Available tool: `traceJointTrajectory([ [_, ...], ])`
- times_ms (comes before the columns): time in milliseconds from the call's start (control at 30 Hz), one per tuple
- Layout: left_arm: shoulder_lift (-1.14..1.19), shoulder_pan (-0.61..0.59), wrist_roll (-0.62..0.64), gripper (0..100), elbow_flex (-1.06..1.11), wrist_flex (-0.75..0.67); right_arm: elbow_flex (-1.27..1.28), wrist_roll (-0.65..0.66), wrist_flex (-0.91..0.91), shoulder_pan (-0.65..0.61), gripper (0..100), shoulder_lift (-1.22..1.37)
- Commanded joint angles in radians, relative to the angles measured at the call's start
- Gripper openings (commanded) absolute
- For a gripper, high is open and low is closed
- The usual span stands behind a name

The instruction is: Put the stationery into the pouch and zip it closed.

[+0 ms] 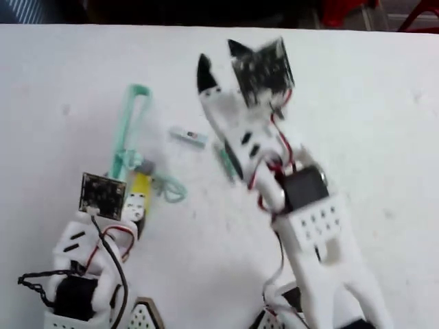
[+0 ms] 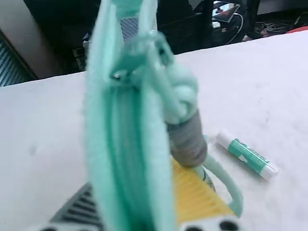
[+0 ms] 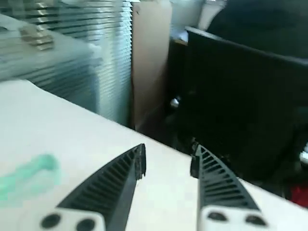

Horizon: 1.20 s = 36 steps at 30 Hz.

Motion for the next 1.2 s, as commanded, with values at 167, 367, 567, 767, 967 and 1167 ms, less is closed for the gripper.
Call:
traceJointTrajectory([
  [167, -0.013, -0.137, -0.009, 2, -0.094, -0.026, -0.222, 0.002, 0.117, 0.013, 14.5, 0.427],
  [367, -0.013, -0.334, 0.161, 2, -0.129, -0.021, -0.356, 0.124, 0.189, -0.015, 14.5, 0.72],
  [567, -0.013, -0.42, 0.247, 2, -0.127, -0.028, -0.569, 0.227, 0.34, -0.113, 14.5, 0.963],
  [767, -0.013, -0.42, 0.25, 2, -0.126, -0.028, -0.821, 0.27, 0.486, -0.124, 14.5, 1.211],
  [967, -0.013, -0.42, 0.25, 2, -0.126, -0.028, -1.089, 0.267, 0.61, -0.071, 14.5, 1.446],
  [1167, -0.013, -0.369, 0.247, 2, -0.126, -0.028, -1.323, 0.27, 0.73, -0.054, 9.2, 1.607],
])
